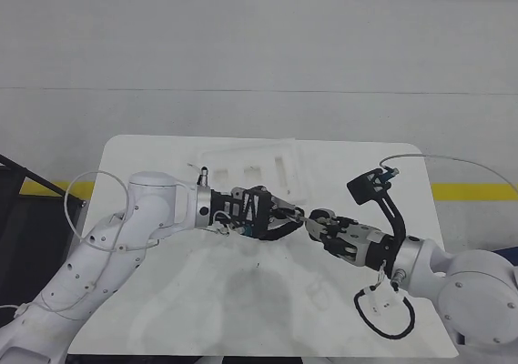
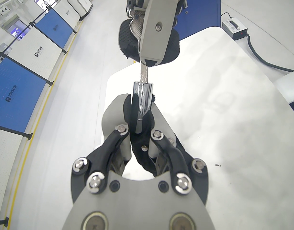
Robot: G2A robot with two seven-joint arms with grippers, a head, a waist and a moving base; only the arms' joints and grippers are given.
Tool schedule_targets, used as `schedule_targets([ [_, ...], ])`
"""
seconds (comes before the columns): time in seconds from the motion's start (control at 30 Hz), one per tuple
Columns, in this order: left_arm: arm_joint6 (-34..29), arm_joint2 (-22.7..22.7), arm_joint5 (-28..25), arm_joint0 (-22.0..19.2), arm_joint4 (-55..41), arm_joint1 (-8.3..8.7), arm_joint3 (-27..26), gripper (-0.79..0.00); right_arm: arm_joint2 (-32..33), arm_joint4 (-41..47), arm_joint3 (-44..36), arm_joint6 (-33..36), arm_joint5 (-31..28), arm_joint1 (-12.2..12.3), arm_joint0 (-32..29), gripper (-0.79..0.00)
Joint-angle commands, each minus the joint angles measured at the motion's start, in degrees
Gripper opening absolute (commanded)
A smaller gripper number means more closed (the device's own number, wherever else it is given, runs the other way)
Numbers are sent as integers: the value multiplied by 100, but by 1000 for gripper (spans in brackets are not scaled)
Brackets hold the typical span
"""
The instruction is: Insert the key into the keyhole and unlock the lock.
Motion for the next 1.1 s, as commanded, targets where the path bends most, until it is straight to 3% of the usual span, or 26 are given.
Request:
schedule_targets([
  [0.0, -18, 9, 6, -7, 25, -6, -7, -785, -18, -24, 8, 18, 27, 1, 11, -785],
  [0.93, -50, 43, -30, 23, -38, -80, -5, -785, -312, -73, 139, -9, 199, -20, 194, -785],
  [0.97, -34, 44, -37, 30, -62, -83, 9, -785, -315, -71, 147, -14, 195, -20, 196, -680],
  [1.0, -21, 42, -44, 35, -90, -85, 30, -785, -318, -74, 151, -19, 187, -21, 200, -646],
  [1.07, -16, 35, -57, 39, -133, -90, 67, -785, -320, -65, 164, -34, 170, -22, 203, -653],
])
